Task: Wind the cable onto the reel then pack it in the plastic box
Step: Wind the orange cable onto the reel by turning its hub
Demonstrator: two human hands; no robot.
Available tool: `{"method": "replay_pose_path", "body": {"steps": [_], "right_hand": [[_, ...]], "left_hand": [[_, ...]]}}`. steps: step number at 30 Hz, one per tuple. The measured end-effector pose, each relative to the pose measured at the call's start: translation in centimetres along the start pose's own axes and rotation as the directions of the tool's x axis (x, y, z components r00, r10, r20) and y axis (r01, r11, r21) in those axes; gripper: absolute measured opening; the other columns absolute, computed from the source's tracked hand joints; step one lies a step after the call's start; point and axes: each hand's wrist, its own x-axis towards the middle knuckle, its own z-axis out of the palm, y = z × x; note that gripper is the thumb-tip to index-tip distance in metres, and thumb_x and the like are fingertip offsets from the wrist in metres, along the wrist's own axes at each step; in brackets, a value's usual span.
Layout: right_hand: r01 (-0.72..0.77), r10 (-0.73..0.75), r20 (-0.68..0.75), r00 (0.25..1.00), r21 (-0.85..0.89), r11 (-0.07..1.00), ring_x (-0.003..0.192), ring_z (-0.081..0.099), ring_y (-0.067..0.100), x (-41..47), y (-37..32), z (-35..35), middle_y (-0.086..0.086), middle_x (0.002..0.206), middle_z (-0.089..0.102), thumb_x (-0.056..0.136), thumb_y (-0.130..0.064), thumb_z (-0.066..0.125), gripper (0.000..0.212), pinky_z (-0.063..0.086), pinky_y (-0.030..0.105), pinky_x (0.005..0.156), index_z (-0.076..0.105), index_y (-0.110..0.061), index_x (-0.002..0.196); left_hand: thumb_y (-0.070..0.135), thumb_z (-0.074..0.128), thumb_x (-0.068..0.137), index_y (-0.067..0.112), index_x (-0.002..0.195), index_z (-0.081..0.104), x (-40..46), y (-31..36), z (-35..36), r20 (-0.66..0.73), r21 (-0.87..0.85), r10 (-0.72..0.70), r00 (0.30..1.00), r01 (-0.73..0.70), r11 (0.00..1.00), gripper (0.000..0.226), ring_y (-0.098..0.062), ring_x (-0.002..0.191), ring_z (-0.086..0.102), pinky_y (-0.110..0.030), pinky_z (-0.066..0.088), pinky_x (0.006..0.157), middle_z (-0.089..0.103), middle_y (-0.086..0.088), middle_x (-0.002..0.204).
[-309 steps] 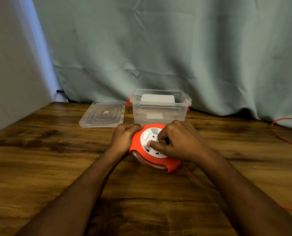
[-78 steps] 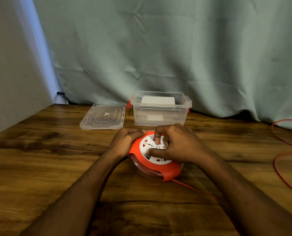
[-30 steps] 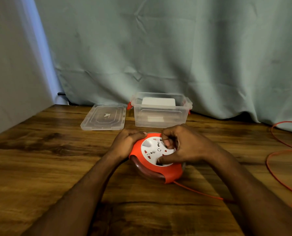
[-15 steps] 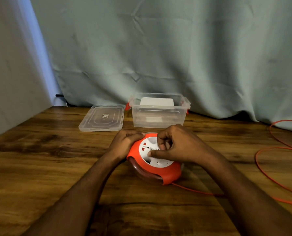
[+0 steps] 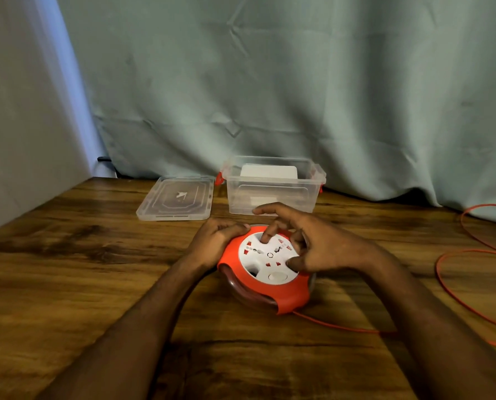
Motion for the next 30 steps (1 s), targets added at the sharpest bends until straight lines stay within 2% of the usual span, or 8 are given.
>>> {"method": "replay_pose_path", "body": {"steps": [3,7,12,15,19,22,26,30], "right_hand": [[-0.007,0.007,-0.008,1.0,0.001,1.0,0.059,0.061,0.0,-0.1,-0.1,-0.3,-0.007,0.122,0.07,0.073,0.007,0.084,0.116,0.051,0.015,0.055,0.026,-0.044,0.16],[-0.024,0.024,-0.013,1.0,-0.022,0.999,0.069,0.065,-0.012,-0.4,-0.5,-0.4,-0.003,0.12,0.071,0.072,0.001,0.09,0.12,0.051,0.011,0.058,0.023,-0.044,0.162],[-0.026,0.024,-0.033,0.999,-0.038,0.999,0.075,0.067,-0.011,-0.5,-0.7,-0.5,-0.003,0.114,0.072,0.071,-0.007,0.093,0.12,0.052,0.012,0.062,0.024,-0.05,0.159],[-0.043,0.037,-0.056,0.998,-0.103,0.994,0.073,0.065,-0.009,-0.7,-1.0,-0.4,-0.004,0.109,0.071,0.07,-0.021,0.096,0.115,0.054,0.02,0.068,0.027,-0.054,0.155],[-0.081,0.069,-0.069,0.995,-0.18,0.98,0.071,0.063,0.001,-0.7,-1.6,0.0,-0.005,0.098,0.07,0.067,-0.036,0.098,0.098,0.051,0.027,0.063,0.037,-0.051,0.143],[-0.1,0.076,-0.102,0.992,-0.26,0.96,0.075,0.064,0.004,-0.6,-1.8,0.2,-0.009,0.091,0.069,0.065,-0.044,0.095,0.096,0.056,0.037,0.066,0.037,-0.05,0.142],[-0.105,0.065,-0.142,0.988,-0.302,0.947,0.077,0.063,0.003,-0.4,-1.8,0.6,-0.01,0.085,0.067,0.065,-0.051,0.092,0.092,0.053,0.035,0.065,0.039,-0.049,0.14],[-0.122,0.056,-0.187,0.981,-0.358,0.926,0.071,0.058,0.001,-0.4,-2.1,0.8,-0.012,0.075,0.064,0.064,-0.059,0.09,0.078,0.044,0.031,0.061,0.048,-0.047,0.129]], "left_hand": [[0.019,0.064,0.094,0.002,0.083,0.079,0.0,-0.1,0.0,0.004,0.006,0.009,1.0,-0.009,1.0,0.025,-0.044,0.071,0.07,-0.037,0.053,0.067,0.075,-0.025,0.081],[0.02,0.064,0.094,0.009,0.08,0.08,-0.1,0.1,-0.1,0.02,-0.01,-0.015,1.0,0.015,1.0,0.023,-0.031,0.067,0.073,-0.034,0.055,0.065,0.077,-0.018,0.08],[0.019,0.065,0.094,0.006,0.081,0.079,-0.2,0.2,0.0,0.01,-0.013,-0.013,1.0,0.013,1.0,0.023,-0.026,0.063,0.072,-0.03,0.055,0.061,0.077,-0.017,0.078],[0.021,0.066,0.093,0.014,0.074,0.08,0.0,0.1,0.0,0.002,-0.013,-0.03,1.0,0.03,0.999,0.024,-0.028,0.062,0.072,-0.031,0.054,0.062,0.077,-0.017,0.076],[0.02,0.066,0.092,0.012,0.073,0.08,0.2,-0.2,0.0,-0.001,-0.033,-0.024,1.0,0.024,0.999,0.024,-0.032,0.065,0.07,-0.034,0.053,0.066,0.076,-0.019,0.076],[0.017,0.067,0.092,0.012,0.071,0.079,0.2,-0.3,0.1,-0.02,-0.038,-0.021,1.0,0.02,0.999,0.025,-0.028,0.061,0.07,-0.031,0.052,0.063,0.076,-0.018,0.073],[0.016,0.066,0.092,0.001,0.078,0.078,0.3,-0.3,0.0,-0.045,-0.057,-0.027,0.999,0.025,0.998,0.024,-0.034,0.066,0.068,-0.035,0.052,0.066,0.074,-0.028,0.082],[0.014,0.064,0.093,0.002,0.075,0.077,0.3,-0.4,0.1,-0.052,-0.039,0.003,0.999,-0.005,0.999,0.026,-0.032,0.065,0.068,-0.035,0.051,0.066,0.074,-0.027,0.079]]}}
